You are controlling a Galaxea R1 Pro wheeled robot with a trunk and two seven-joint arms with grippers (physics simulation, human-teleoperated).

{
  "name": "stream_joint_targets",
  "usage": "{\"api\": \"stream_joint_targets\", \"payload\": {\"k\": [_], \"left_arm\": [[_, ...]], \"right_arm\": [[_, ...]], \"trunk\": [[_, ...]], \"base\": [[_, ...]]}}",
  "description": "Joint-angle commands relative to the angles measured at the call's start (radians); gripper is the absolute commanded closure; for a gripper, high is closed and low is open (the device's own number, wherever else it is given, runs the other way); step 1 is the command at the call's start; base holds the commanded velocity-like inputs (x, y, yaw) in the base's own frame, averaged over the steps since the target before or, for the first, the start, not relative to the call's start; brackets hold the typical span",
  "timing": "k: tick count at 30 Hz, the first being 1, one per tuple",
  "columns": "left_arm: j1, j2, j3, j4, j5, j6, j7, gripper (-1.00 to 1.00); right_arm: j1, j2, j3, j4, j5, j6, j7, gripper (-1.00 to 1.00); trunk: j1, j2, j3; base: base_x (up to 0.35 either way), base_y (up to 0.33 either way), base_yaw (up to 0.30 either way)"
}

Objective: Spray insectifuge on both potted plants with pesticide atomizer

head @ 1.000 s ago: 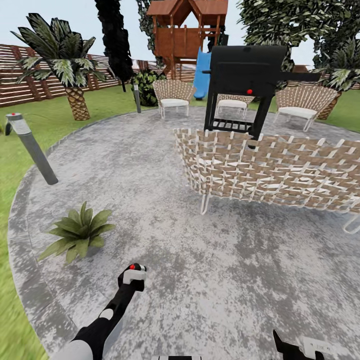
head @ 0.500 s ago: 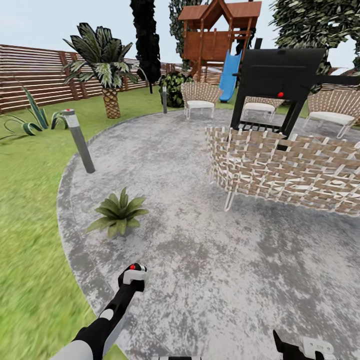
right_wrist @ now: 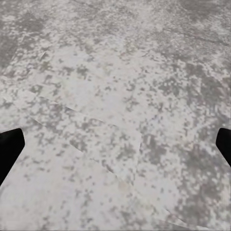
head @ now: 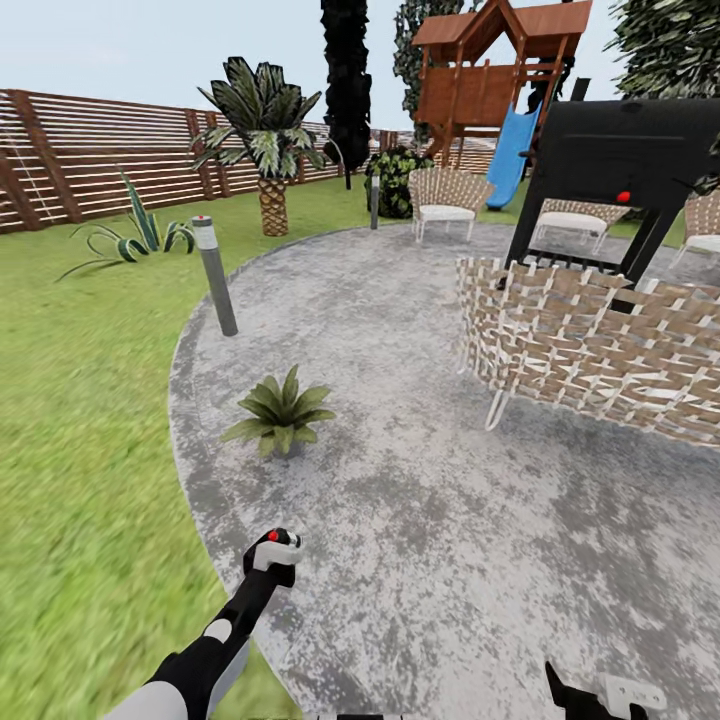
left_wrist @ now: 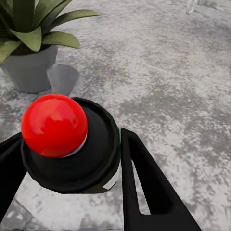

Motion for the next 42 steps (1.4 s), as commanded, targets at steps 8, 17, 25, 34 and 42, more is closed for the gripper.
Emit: {"api": "stream_joint_targets", "payload": {"k": [8, 17, 25, 34, 42], "left_arm": [[-0.001, 0.0, -0.002, 0.0, 0.0, -0.002, 0.0, 1.0], [0.022, -0.007, -0.018, -0.051, -0.001, -0.002, -0.002, 1.0], [0.04, 0.017, -0.18, -0.076, -0.001, 0.004, -0.057, 1.0], [0.024, 0.172, -0.173, -0.172, 0.007, 0.247, -0.401, 1.0], [-0.021, 0.309, -0.173, -0.552, -0.01, 0.742, -0.796, 1.0]], "right_arm": [[0.0, 0.0, -0.004, -0.012, 0.0, -0.003, 0.008, -1.0], [0.0, 0.0, -0.003, -0.085, -0.002, -0.002, 0.008, -1.0], [0.0, -0.01, 0.117, -0.097, 0.01, 0.002, 0.011, -1.0], [0.0, -0.012, 0.333, -0.284, 0.01, 0.093, 0.011, -1.0], [-0.103, -0.01, 0.459, -0.595, 0.008, 0.51, 0.413, -1.0]], "trunk": [[0.0, 0.0, -0.001], [0.0, 0.0, -0.001], [0.0, 0.0, -0.001], [0.0, 0.0, -0.001], [0.0, 0.0, -0.001]], "base": [[0.082, -0.048, 0.276], [0.103, -0.068, 0.078], [0.001, 0.0, 0.0], [0.0, 0.0, 0.0], [0.0, 0.0, 0.0]]}}
